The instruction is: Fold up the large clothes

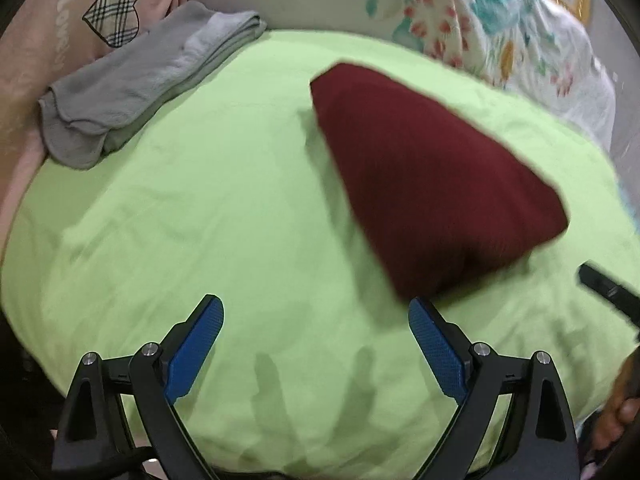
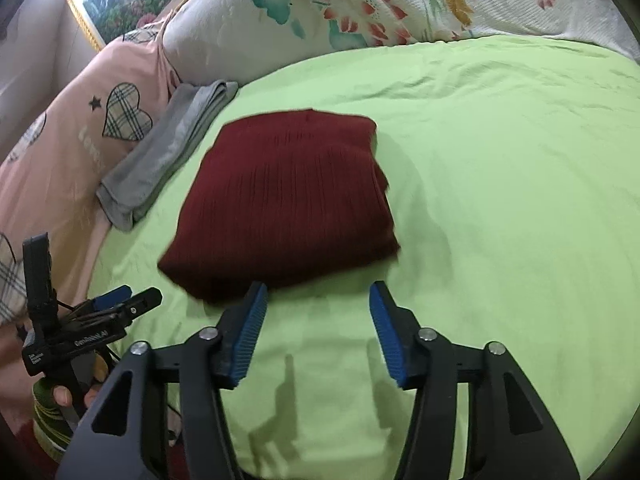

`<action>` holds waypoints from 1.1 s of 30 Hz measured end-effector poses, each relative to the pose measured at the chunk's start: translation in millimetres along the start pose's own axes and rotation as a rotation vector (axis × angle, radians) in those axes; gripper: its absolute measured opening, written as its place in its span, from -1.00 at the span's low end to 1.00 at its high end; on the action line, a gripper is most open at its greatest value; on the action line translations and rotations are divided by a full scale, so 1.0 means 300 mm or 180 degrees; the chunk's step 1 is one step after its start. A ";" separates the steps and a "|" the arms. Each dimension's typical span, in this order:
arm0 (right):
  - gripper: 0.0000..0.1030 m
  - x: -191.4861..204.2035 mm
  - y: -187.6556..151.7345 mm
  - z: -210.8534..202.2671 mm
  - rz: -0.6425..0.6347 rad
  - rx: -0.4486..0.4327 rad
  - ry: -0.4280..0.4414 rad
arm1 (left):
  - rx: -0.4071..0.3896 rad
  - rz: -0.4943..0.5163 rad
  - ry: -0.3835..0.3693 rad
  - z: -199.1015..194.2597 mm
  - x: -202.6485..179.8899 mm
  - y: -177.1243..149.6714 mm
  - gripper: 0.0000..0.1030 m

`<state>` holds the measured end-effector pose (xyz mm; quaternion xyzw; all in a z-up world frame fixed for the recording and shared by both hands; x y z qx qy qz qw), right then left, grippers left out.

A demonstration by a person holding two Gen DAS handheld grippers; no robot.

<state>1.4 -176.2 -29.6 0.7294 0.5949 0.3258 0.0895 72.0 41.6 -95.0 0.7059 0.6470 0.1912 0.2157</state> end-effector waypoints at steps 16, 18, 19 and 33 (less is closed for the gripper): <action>0.49 0.002 -0.100 -0.099 -0.0226 0.0059 -0.0214 | -0.0124 0.0374 0.0254 -0.168 -0.024 -0.100 0.85; 0.50 0.015 -0.084 -0.128 -0.0280 0.0036 -0.0189 | -0.0261 0.0378 0.0399 -0.226 -0.008 -0.057 0.85; 0.51 0.023 -0.071 -0.147 -0.0318 0.0031 -0.0187 | -0.0293 0.0380 0.0424 -0.249 0.004 -0.037 0.85; 0.65 0.105 -0.081 -0.125 -0.0586 0.0221 -0.0120 | -0.0110 0.0493 0.0387 -0.247 0.031 -0.004 0.95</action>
Point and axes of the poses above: each gripper's, at about its wrist camera, not at the fingertips, and z roughly the way its jaws point, x to its left, y to its top, the point moved 8 cm from there along z, roughly the way its jaws point, and after that the axes turned 2 degrees about y, right-handed, at the moved point
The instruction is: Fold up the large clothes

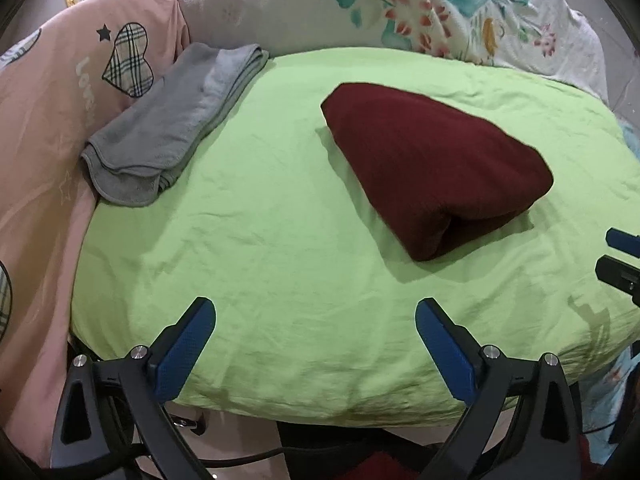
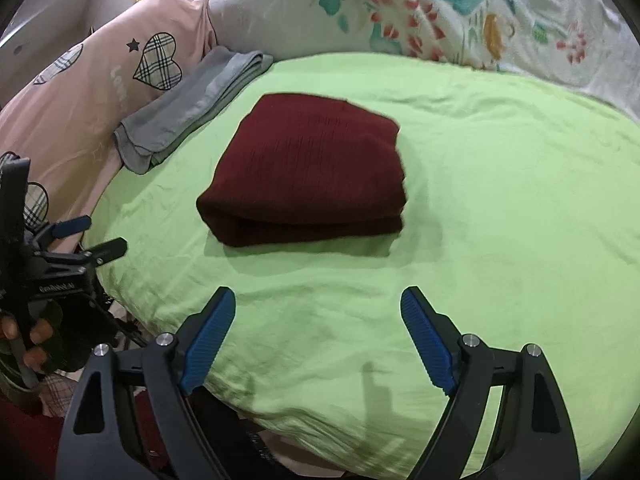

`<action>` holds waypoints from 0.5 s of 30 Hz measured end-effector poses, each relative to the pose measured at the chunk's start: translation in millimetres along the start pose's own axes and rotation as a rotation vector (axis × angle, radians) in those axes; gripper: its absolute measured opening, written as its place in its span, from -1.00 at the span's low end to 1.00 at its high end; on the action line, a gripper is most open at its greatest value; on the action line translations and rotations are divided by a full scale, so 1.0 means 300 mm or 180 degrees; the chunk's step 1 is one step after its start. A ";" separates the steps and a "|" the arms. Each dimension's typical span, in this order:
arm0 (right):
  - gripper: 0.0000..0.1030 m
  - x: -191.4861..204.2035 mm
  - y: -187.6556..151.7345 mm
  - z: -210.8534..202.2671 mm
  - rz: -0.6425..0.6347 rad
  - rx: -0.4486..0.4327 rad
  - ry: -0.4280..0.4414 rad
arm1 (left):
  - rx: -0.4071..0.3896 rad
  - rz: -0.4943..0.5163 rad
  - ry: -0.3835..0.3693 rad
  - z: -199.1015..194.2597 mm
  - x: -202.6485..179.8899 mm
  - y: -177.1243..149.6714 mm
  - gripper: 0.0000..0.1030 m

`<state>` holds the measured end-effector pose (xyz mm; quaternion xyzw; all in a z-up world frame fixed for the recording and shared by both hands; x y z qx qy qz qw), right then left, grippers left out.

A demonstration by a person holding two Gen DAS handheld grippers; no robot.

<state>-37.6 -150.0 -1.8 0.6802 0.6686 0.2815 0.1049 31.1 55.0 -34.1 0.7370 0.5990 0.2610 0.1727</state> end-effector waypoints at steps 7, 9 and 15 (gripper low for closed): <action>0.65 0.041 0.010 0.034 -0.0113 0.0066 0.0036 | -0.0040 0.0118 -0.0023 -0.002 -0.041 0.019 0.95; 0.65 0.044 0.024 0.026 -0.0145 0.0045 0.0008 | -0.0069 0.0122 -0.0050 -0.014 -0.045 0.031 0.95; 0.65 0.025 0.050 0.027 -0.0086 0.0042 0.0045 | -0.0070 0.0110 -0.0065 -0.022 -0.038 0.050 0.95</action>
Point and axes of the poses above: each gripper's, at about its wrist camera, not at the fingertips, and z roughly the way its jaws point, x to its left, y to its top, the point moved 8 cm from there along z, roughly the way its jaws point, and after that the axes turned 2 degrees about y, right-handed, at the moved point
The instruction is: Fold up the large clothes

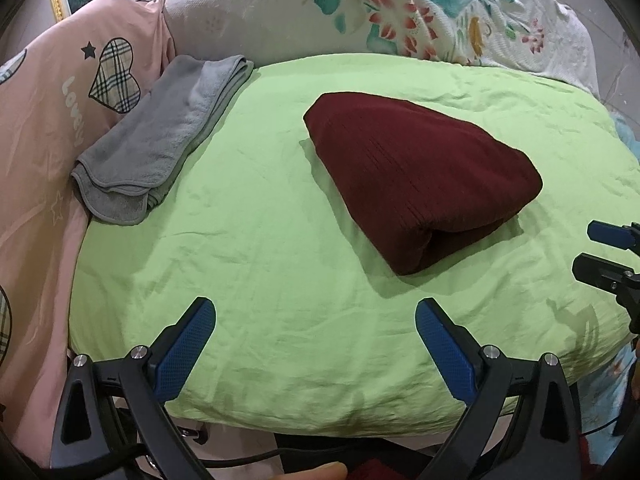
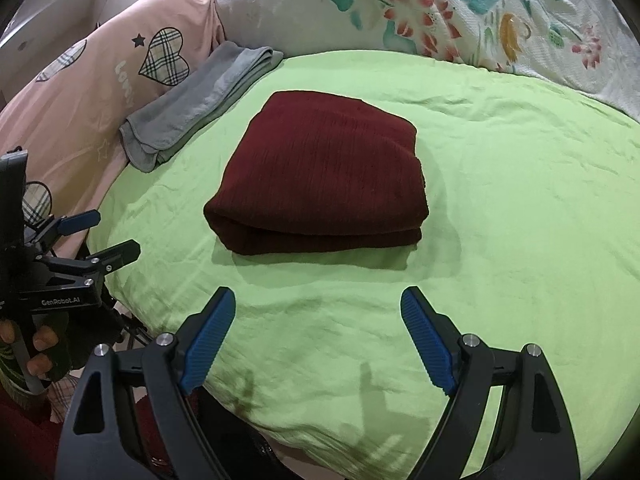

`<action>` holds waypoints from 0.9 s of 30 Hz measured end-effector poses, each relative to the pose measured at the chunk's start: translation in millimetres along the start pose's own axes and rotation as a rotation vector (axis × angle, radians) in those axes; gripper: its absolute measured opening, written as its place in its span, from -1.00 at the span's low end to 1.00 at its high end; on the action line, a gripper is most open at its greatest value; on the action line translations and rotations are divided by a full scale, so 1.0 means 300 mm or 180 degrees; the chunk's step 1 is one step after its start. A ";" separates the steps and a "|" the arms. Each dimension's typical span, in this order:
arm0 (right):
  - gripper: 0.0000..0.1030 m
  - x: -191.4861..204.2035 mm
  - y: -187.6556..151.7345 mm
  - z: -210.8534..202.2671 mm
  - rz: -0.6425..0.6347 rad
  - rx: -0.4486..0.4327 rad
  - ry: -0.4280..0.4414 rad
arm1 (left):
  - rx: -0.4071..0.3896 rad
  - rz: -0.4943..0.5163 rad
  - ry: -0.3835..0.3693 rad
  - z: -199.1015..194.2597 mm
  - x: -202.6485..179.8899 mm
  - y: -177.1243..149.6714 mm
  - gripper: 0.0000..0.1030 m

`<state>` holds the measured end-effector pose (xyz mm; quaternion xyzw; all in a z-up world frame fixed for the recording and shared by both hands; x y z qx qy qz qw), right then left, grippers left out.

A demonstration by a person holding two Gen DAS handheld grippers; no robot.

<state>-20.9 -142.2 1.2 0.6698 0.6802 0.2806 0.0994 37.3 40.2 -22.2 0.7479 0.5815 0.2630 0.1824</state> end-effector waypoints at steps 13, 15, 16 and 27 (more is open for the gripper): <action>0.65 -0.002 0.041 -0.010 -0.0018 -0.0023 -0.0014 | 0.0022 -0.0049 -0.0026 0.006 0.003 0.047 0.95; 0.65 -0.002 0.040 -0.010 -0.0016 -0.0017 -0.0024 | 0.0034 -0.0051 -0.0027 0.009 -0.002 0.045 0.95; 0.65 -0.003 0.040 -0.010 -0.0012 -0.0010 -0.0025 | 0.0037 -0.0052 -0.0026 0.009 -0.004 0.043 0.95; 0.65 -0.027 0.034 0.009 0.0019 0.0045 -0.0025 | 0.0104 -0.0050 -0.0072 0.034 -0.019 0.033 0.95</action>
Point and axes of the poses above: each gripper's, at about its wrist camera, not at the fingertips, and z roughly the way its jaws point, x to its left, y to its top, the point moved 8 cm from there along z, roughly the way its jaws point, and after that the axes turned 2 degrees about y, right-handed, at the moved point
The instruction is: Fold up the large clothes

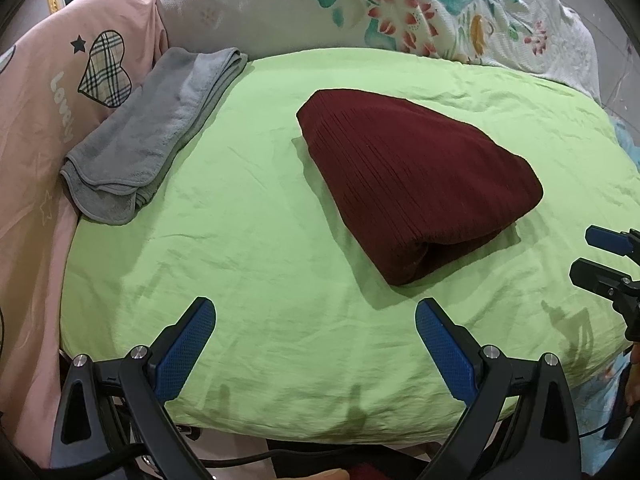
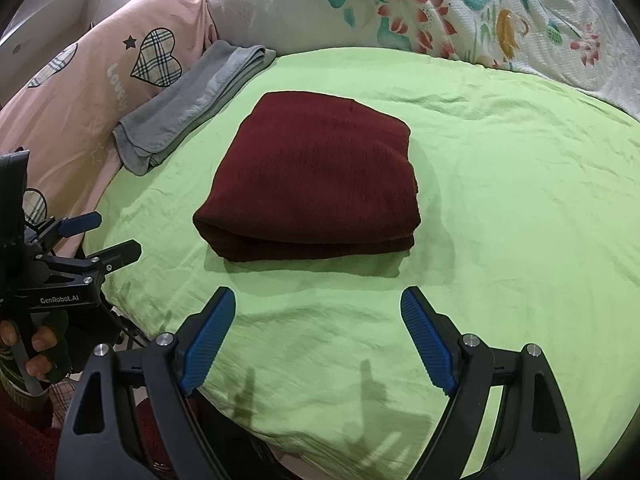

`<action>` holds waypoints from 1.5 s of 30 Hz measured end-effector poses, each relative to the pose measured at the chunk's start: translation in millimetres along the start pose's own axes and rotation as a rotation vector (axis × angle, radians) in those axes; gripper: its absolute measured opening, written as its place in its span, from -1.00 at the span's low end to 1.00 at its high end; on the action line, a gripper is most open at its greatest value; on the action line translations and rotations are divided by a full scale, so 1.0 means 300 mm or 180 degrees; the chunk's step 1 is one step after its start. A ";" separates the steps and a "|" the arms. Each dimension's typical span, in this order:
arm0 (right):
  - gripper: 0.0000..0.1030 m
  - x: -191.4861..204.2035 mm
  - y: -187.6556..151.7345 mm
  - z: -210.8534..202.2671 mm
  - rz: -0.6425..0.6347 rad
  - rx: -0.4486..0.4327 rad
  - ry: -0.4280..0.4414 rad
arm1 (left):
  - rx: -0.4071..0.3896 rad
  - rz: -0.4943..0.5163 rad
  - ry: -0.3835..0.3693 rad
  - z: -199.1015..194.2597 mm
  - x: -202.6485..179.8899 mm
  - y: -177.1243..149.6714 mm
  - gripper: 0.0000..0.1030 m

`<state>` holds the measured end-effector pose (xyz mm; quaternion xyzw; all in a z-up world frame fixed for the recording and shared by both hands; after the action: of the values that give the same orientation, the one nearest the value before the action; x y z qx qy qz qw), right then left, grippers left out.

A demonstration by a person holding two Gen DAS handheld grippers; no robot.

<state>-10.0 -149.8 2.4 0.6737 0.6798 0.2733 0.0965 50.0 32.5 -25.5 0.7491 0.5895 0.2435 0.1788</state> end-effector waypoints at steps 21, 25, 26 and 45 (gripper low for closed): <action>0.65 0.020 -0.010 -0.001 0.0020 -0.0003 -0.0003 | -0.0002 -0.0013 -0.0021 -0.014 -0.021 -0.011 0.95; 0.65 0.023 -0.010 -0.003 0.0031 -0.0023 -0.0005 | 0.0007 -0.0015 -0.0011 -0.016 -0.024 -0.012 0.95; 0.65 0.023 -0.009 -0.003 0.0039 -0.0025 0.0000 | 0.0009 -0.0017 -0.0014 -0.016 -0.024 -0.013 0.95; 0.65 0.022 -0.003 0.002 0.0030 -0.0016 0.0017 | 0.0015 -0.0010 -0.0024 -0.017 -0.031 -0.013 0.95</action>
<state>-10.9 -143.1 3.0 0.6759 0.6762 0.2773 0.0952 42.3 24.2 -25.1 0.7495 0.5906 0.2390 0.1797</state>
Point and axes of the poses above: each gripper's, at about its wrist camera, not at the fingertips, and z roughly the way its jaws point, x to its left, y to its top, the point moved 8 cm from there along z, roughly the way its jaws point, and after that the axes turned 2 degrees about y, right-handed, at the moved point
